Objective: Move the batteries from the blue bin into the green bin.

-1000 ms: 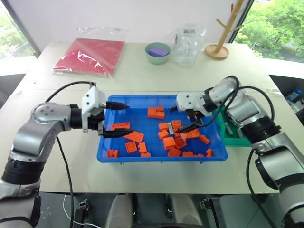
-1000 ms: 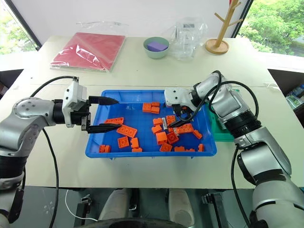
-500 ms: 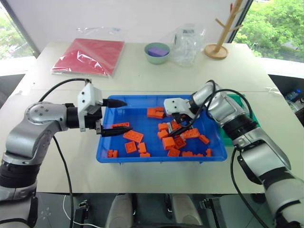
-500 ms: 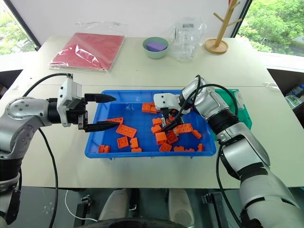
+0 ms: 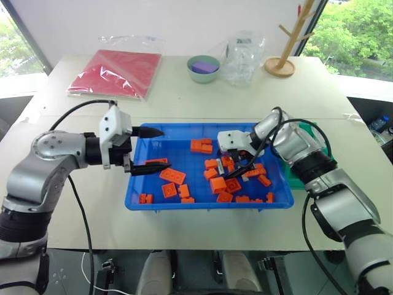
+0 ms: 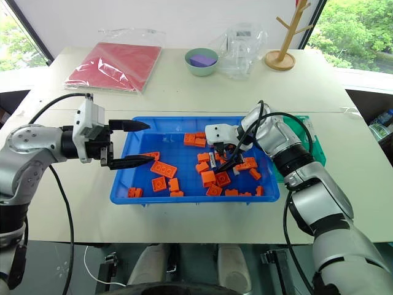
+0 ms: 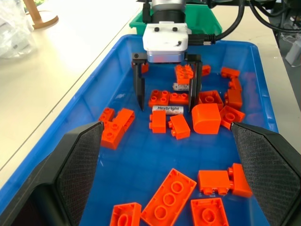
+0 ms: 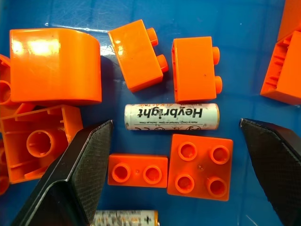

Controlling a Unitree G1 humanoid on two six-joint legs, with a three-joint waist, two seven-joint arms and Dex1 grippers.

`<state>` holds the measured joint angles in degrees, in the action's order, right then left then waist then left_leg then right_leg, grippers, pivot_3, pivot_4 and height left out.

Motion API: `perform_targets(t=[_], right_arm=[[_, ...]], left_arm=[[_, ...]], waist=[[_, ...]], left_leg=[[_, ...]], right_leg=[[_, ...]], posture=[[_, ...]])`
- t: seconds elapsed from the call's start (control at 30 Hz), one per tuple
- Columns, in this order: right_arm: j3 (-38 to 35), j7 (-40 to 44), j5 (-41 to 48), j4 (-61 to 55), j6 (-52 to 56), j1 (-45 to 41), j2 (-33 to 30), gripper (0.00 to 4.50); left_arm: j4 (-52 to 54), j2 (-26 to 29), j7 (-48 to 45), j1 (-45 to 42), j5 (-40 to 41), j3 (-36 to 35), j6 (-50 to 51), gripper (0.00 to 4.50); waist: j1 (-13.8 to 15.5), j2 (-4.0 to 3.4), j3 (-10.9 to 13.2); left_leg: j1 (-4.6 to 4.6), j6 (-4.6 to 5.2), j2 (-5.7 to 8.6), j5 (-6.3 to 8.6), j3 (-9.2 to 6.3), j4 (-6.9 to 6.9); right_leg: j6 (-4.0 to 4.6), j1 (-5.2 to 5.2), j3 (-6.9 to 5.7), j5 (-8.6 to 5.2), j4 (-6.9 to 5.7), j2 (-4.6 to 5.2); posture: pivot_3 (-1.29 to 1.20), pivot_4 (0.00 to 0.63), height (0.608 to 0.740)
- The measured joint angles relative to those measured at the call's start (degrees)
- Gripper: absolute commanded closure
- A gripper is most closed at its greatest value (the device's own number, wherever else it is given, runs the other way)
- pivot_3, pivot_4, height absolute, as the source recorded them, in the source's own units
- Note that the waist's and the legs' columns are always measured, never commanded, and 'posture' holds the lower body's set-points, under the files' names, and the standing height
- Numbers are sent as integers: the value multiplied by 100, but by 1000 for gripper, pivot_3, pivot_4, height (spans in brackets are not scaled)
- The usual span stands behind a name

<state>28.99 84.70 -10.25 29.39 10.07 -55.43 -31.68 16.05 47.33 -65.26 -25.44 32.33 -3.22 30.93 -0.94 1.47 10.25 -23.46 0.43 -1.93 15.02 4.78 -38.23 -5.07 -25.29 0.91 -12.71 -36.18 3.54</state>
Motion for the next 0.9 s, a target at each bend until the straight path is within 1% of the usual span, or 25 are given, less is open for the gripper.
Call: perform_targets(t=[0.03,0.07,0.1,0.3,0.4,0.43,0.5,0.63,0.77,0.9], right_arm=[[-20,0,17,-19,46,18,7,1401],[-37,-1,42,-66,110,37,11,1951],[-61,3,52,-150,192,73,11,2293],[-387,-126,365,-906,872,324,-19,2293],[-909,-393,661,-1650,1664,445,-227,2293],[-1268,-575,841,-2057,2148,475,-348,2293],[-1541,-754,956,-2335,2501,510,-467,2293],[-2561,-1535,1166,-3069,3501,1103,-1042,2293],[-3629,-2174,1387,-3745,4493,1994,-1446,2293],[-4549,-2874,1590,-4474,5227,2940,-1347,2293]], left_arm=[[-6,0,-3,-10,-6,6,-3,0],[-11,0,-9,-11,-14,14,-5,0],[-12,-1,-17,-11,-18,20,-8,0],[-33,-7,-73,-34,-41,40,-30,0],[-163,-24,-99,-179,-64,98,-48,0],[-206,-36,-107,-236,-69,136,-59,0],[-236,-62,-114,-271,-75,196,-75,0],[-395,-161,-147,-384,-176,310,-171,0],[-572,-300,-233,-489,-253,473,-292,0],[-866,-354,-354,-649,-452,606,-537,0]], waist=[[0,0,0],[0,0,0],[0,0,0],[1,0,0],[34,0,0],[38,0,0],[32,1,0],[60,2,-1],[39,2,-1],[-5,1,-2]], left_leg=[[0,0,0,0,0,0],[0,0,0,0,0,0],[0,0,0,0,0,0],[0,0,0,0,0,0],[-2,0,0,0,-2,0],[-3,-1,1,0,-1,0],[-2,0,2,0,0,0],[-5,0,5,0,-1,0],[-4,0,4,0,-2,1],[2,0,1,1,-4,4]], right_leg=[[0,0,0,0,0,0],[0,0,0,0,0,0],[0,0,0,0,0,0],[-1,-1,0,0,-1,0],[0,-2,-1,0,0,2],[0,-1,-1,0,2,4],[0,1,0,0,5,5],[14,2,-2,-8,8,9],[15,1,-2,-8,7,7],[11,0,2,-6,4,-1]], posture=[[0,150,736],[0,150,736],[0,150,736],[0,150,736],[0,150,736],[0,150,736],[0,150,736],[0,150,736],[0,150,736],[0,150,736]])
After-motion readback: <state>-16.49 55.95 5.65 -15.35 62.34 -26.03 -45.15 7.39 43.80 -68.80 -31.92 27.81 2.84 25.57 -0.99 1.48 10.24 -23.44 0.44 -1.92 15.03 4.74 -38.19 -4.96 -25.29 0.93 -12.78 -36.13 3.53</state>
